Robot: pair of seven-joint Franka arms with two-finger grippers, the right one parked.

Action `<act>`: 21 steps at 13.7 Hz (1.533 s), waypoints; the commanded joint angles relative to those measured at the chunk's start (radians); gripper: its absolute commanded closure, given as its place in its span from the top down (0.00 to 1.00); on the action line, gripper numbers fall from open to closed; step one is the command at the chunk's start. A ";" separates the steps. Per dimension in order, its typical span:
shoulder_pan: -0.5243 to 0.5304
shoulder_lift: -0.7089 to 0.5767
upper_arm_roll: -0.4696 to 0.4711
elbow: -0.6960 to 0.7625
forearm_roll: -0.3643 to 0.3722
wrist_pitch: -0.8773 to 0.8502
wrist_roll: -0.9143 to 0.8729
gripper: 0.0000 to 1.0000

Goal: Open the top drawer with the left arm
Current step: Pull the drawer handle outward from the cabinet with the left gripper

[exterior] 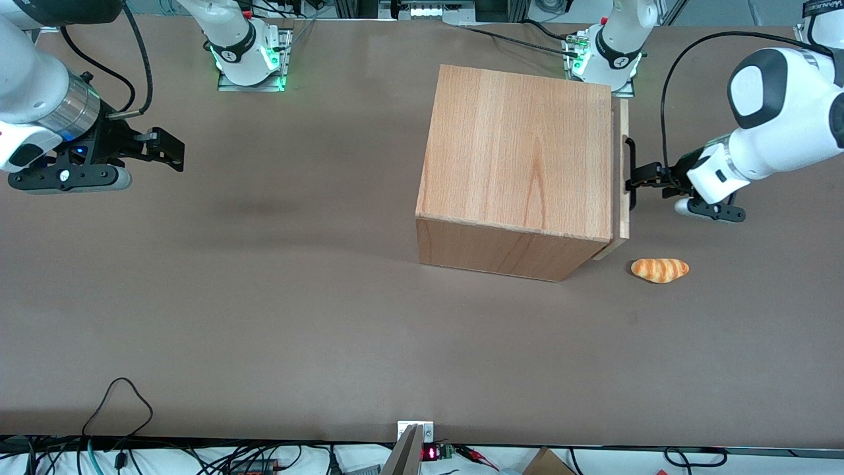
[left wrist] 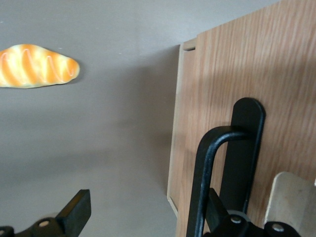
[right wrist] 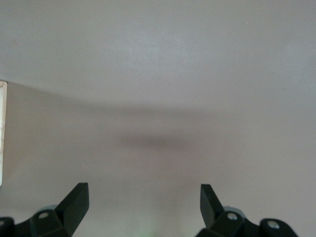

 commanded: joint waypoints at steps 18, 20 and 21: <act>0.203 0.051 0.006 0.010 0.073 0.017 0.110 1.00; 0.240 0.062 0.007 0.021 0.073 0.018 0.150 1.00; 0.257 0.065 0.007 0.028 0.073 0.018 0.169 1.00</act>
